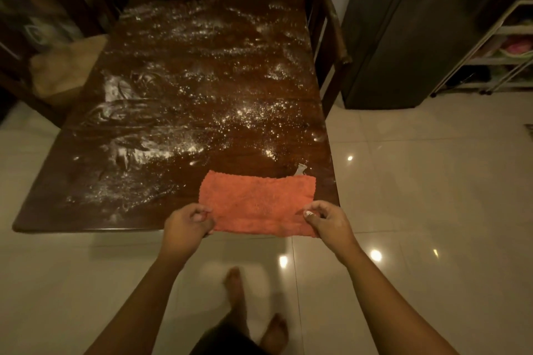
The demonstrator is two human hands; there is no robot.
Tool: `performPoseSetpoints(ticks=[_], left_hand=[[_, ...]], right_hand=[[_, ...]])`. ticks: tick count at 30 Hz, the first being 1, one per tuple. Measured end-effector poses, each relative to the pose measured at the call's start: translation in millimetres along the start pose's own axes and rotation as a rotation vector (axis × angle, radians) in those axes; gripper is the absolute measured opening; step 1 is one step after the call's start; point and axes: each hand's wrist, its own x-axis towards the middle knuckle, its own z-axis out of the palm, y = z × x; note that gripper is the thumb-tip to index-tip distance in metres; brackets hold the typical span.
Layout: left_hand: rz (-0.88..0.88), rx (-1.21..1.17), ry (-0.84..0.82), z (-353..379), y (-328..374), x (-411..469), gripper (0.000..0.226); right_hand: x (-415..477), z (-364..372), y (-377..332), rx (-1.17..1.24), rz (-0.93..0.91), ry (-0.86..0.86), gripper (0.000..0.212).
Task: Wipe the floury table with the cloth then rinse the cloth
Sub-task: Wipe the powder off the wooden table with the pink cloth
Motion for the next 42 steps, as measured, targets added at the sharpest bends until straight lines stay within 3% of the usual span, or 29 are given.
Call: performPoseSetpoints(ticks=[4, 11, 15, 22, 25, 27, 29, 35, 38, 42], left_hand=[[0.012, 0.106, 0.007, -5.6, 13.3, 38.7, 0.004], [0.006, 0.264, 0.016, -4.1, 30.1, 102.3, 0.014], [0.011, 0.282, 0.016, -3.2, 29.1, 126.3, 0.005], [-0.032, 0.067, -0.011, -8.1, 24.5, 152.4, 0.018], [-0.034, 0.078, -0.061, -16.0, 18.2, 159.4, 0.011], [0.002, 0.132, -0.042, -24.8, 12.4, 160.7, 0.013], [0.058, 0.208, -0.038, -32.9, 8.4, 156.7, 0.012], [0.048, 0.329, -0.081, -33.0, -15.2, 132.8, 0.019], [-0.008, 0.243, -0.039, -29.9, -23.7, 114.1, 0.032], [-0.087, 0.231, -0.017, -18.5, -22.1, 92.2, 0.04]], right_hand=[[30.6, 4.4, -18.2, 0.006, 0.131, 0.031, 0.004], [74.4, 16.5, -29.2, -0.094, 0.328, 0.11, 0.014], [83.2, 19.2, -38.3, 0.145, 0.439, 0.194, 0.011], [82.8, 32.1, -62.3, 0.44, 0.418, 0.422, 0.019], [80.4, 41.7, -66.6, 0.258, 0.339, 0.556, 0.019], [81.5, 49.8, -72.2, 0.056, 0.27, 0.551, 0.014], [85.8, 61.2, -81.2, -0.123, 0.175, 0.436, 0.02], [111.7, 113.7, -128.1, -0.786, -0.168, -0.141, 0.037], [119.5, 145.7, -137.1, -0.905, -0.339, -0.44, 0.045], [129.2, 176.0, -134.6, -1.074, -0.357, -0.737, 0.063]])
